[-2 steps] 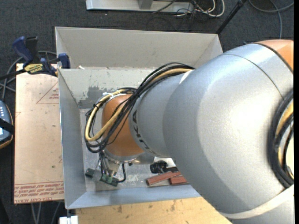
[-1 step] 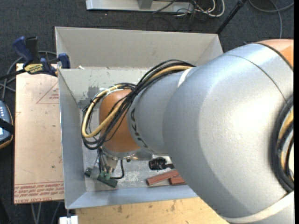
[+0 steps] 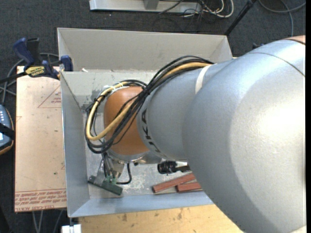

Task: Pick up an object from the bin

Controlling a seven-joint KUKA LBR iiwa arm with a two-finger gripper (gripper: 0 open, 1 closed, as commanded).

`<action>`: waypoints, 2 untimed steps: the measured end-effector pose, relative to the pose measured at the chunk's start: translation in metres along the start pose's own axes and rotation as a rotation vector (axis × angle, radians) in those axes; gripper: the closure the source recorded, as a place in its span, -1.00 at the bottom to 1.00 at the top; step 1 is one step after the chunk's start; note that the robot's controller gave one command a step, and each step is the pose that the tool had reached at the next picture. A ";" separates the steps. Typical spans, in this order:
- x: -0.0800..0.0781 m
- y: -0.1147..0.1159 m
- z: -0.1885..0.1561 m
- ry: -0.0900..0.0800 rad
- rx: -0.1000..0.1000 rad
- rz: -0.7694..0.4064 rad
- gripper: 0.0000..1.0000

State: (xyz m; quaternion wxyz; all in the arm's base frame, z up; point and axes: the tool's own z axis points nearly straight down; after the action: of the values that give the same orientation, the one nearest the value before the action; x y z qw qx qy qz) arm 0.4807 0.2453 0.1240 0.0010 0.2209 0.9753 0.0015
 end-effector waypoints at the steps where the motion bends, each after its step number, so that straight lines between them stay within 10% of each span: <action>1: 0.000 -0.001 0.002 0.001 0.003 -0.001 -1.00; 2: -0.020 -0.034 0.057 0.003 0.007 -0.006 -1.00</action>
Offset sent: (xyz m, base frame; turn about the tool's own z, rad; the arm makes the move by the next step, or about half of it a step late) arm 0.0000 0.0000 0.0000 0.0000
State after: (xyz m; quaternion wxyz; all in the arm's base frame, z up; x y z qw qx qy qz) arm 0.4839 0.2066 0.0664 -0.0011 0.2179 0.9760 -0.0018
